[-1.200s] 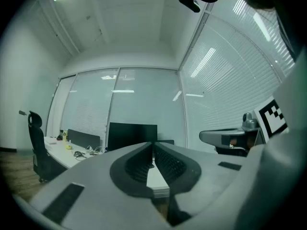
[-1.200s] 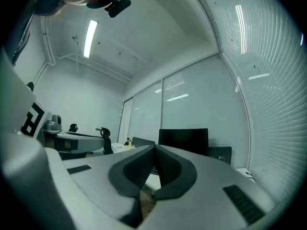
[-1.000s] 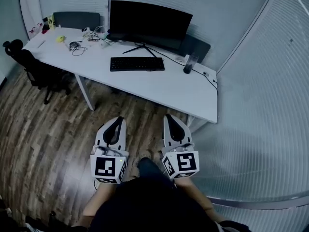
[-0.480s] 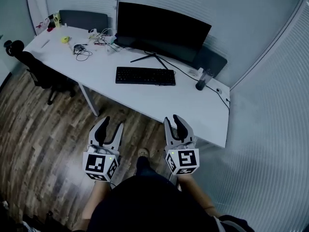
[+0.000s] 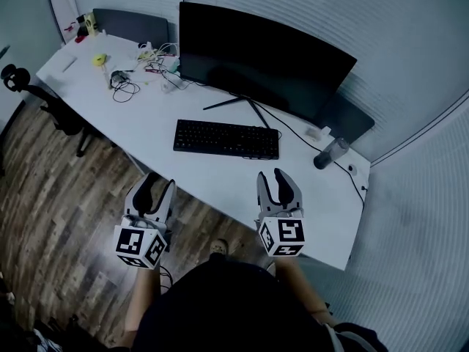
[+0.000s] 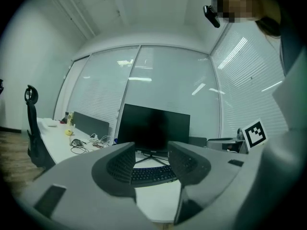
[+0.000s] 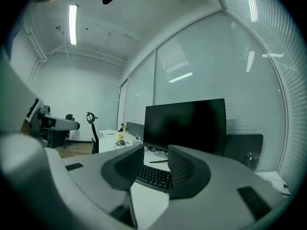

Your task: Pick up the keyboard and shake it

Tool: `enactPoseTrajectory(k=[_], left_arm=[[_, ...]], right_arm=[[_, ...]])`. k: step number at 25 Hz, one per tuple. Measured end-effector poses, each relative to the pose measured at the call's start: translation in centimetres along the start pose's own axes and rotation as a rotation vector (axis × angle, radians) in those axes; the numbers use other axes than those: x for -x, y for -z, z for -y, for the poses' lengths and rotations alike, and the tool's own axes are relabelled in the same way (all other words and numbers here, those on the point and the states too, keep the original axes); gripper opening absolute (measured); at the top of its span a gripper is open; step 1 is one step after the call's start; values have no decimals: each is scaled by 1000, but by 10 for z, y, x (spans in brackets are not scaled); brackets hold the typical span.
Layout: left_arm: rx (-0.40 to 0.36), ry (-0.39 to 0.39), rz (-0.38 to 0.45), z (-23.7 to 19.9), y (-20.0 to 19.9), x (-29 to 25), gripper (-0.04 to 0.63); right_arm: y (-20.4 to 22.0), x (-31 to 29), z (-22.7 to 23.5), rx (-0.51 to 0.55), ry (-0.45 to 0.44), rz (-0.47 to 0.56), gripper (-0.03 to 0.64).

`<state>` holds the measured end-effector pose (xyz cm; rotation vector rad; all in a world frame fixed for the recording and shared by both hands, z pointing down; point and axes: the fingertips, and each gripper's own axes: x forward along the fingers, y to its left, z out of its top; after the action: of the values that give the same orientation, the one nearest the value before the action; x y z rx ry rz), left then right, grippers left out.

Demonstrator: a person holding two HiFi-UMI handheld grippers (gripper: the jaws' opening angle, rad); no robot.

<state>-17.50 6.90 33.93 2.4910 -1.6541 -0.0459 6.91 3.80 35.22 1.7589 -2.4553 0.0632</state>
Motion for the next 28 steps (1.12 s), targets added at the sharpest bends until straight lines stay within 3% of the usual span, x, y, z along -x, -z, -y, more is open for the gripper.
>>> enactPoseTrajectory(k=[12,28], left_arm=[[37,-16,-136,-12,41,-76,192],[95,115,-352,-88,107,-215,192]], right_arm=[[32,-76,45,-54,-29,-96,150],[109,-145,98,-94,139,-315,152]])
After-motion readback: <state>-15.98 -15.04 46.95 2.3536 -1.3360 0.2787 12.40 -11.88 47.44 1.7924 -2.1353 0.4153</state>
